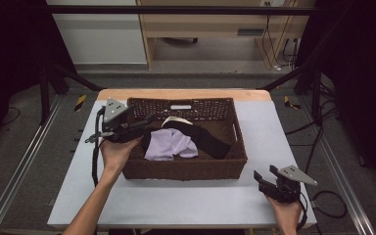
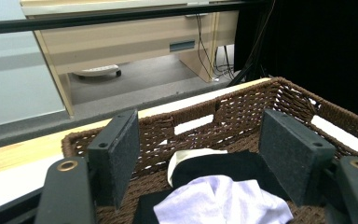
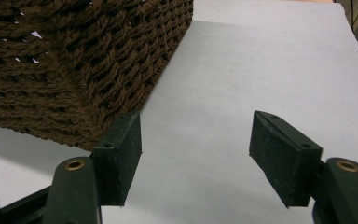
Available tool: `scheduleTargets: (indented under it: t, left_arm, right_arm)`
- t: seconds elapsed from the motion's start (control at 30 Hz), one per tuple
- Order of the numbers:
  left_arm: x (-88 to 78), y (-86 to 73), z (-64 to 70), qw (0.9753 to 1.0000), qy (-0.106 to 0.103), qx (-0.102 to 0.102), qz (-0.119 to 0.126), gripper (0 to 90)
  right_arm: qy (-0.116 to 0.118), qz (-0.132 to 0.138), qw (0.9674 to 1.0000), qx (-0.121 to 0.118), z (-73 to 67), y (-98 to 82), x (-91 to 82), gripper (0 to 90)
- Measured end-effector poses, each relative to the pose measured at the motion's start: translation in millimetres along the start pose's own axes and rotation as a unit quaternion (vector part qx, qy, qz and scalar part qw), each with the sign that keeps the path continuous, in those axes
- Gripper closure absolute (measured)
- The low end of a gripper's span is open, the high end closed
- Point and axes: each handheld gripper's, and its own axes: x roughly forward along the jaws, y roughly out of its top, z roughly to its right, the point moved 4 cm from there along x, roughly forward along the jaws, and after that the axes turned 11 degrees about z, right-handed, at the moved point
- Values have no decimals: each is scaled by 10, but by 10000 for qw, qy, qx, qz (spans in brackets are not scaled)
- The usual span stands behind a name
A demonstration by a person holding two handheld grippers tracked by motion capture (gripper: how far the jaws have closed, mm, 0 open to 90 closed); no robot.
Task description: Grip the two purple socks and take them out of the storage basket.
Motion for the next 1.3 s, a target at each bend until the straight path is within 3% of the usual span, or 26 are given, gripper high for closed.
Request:
scheduleTargets:
  t: [0.1, 0.37, 0.73, 0.93, 1.07, 1.1, 1.13, 1.3]
  left_arm:
    - [154, -38, 14, 9999, 28, 89, -70, 311]
    - [350, -112, 75, 9998, -41, 209, -60, 341]
    - [692, -345, 114, 9989, 19, 283, -378, 352]
    - [847, -498, 196, 9964, -36, 556, -638, 386]
    - [961, -620, 209, 9952, -143, 389, -883, 431]
    - [1009, -684, 201, 9936, -167, 384, -1047, 439]
    - [1009, -684, 201, 9936, -167, 384, -1047, 440]
    - [1072, -787, 201, 9889, -291, 466, -1384, 457]
  right_arm:
    - [-5, 1, 10000, 2, 4, 1, 1, 343]
    - [-16, 17, 10000, 11, 13, 3, -7, 344]
    - [-26, -4, 10000, -36, 15, -3, -4, 346]
    - [-24, -11, 10000, -43, 12, -4, -4, 348]
    - [-20, -13, 10000, -43, 12, -4, -3, 349]
    - [-13, -12, 10000, -45, 10, -3, -3, 351]
    - [-13, -12, 10000, -45, 10, -3, -3, 351]
    - [-4, -23, 10000, -39, 9, -4, 1, 354]
